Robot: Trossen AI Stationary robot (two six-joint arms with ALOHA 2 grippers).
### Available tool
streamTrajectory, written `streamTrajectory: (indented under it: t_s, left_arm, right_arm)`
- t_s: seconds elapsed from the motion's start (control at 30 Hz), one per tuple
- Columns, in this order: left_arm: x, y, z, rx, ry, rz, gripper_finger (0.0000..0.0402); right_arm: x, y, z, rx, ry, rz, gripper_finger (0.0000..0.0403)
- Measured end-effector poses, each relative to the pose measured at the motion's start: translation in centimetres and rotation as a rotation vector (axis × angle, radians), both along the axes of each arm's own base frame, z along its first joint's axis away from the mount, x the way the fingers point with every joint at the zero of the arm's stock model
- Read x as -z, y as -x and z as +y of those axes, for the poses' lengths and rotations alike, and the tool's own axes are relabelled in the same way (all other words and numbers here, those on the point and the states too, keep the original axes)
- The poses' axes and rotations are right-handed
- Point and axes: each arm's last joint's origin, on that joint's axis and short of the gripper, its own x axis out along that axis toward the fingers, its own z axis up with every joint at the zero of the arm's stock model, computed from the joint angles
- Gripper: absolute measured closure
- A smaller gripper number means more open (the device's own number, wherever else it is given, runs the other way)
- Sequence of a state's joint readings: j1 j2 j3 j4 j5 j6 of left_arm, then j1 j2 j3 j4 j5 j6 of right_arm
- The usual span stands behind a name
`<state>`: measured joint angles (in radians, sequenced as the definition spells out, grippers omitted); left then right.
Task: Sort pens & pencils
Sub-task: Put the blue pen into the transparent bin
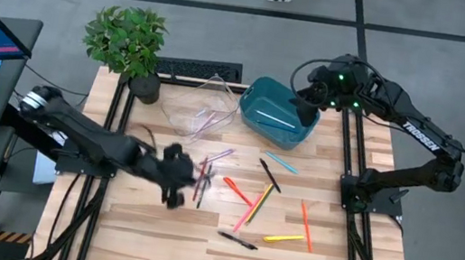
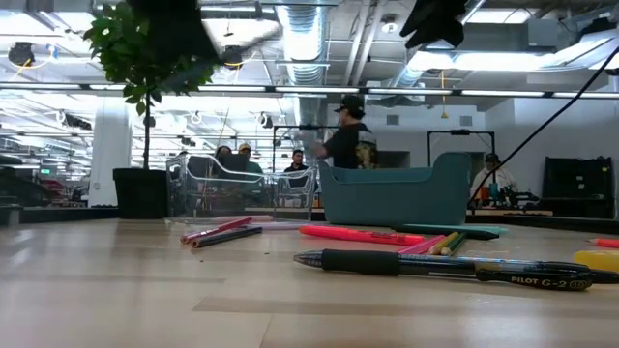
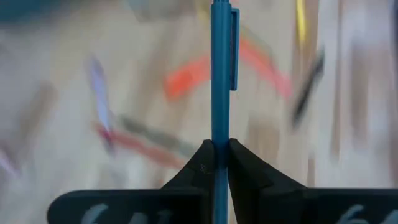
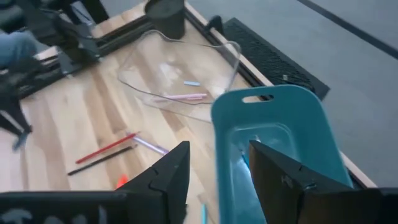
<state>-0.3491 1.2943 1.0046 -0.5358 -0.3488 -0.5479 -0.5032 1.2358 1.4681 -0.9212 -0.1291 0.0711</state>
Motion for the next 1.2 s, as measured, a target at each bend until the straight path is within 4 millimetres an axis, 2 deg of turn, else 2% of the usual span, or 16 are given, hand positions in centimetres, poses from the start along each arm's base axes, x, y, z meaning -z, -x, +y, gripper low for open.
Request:
streamTrajectory:
  t_s: [0.2, 0.3, 0.43, 0.57, 0.67, 0.73, 0.8, 0.93, 1.1, 1.2]
  left_arm:
    - [-5.1, 0.8, 2.1, -0.153, -0.096, -0.369, 0.0389]
    - [-6.3, 0.9, 2.8, -0.166, -0.141, -0.454, 0.0389]
    - [-6.7, 0.7, 3.2, -0.172, -0.154, -0.486, 0.0389]
    - [-6.6, 0.6, 3.2, -0.171, -0.158, -0.482, 0.0389]
    - [-6.6, 0.6, 3.2, -0.171, -0.157, -0.484, 0.0389]
    - [-6.6, 0.6, 3.2, -0.171, -0.157, -0.484, 0.0388]
    - [-6.7, 0.6, 3.2, -0.172, -0.157, -0.485, 0.0388]
    - [-6.7, 0.6, 3.2, -0.172, -0.160, -0.484, 0.0388]
    - [-6.7, 0.6, 3.3, -0.179, -0.165, -0.484, 0.0388]
    - [-6.7, 0.6, 3.3, -0.178, -0.165, -0.483, 0.0388]
  right_arm:
    - [-0.8, -1.1, 0.6, -0.063, 0.024, -0.123, 0.0221]
    - [0.3, -2.3, 0.3, -0.051, 0.069, -0.129, 0.0221]
    - [4.0, -3.4, -2.6, 0.079, 0.084, 0.022, 0.0221]
    - [9.2, -4.0, -6.0, 0.149, -0.006, 0.215, 0.0221]
    - [12.4, -4.4, -7.7, 0.169, -0.092, 0.347, 0.0221]
    - [13.4, -4.2, -8.1, 0.178, -0.144, 0.419, 0.0221]
    - [13.1, -4.1, -7.9, 0.176, -0.154, 0.447, 0.0221]
    - [12.3, -4.5, -7.2, 0.191, -0.045, 0.457, 0.0221]
    - [11.7, -3.8, -7.2, 0.232, -0.061, 0.485, 0.0221]
    - [11.1, -3.7, -7.1, 0.236, -0.008, 0.485, 0.0221]
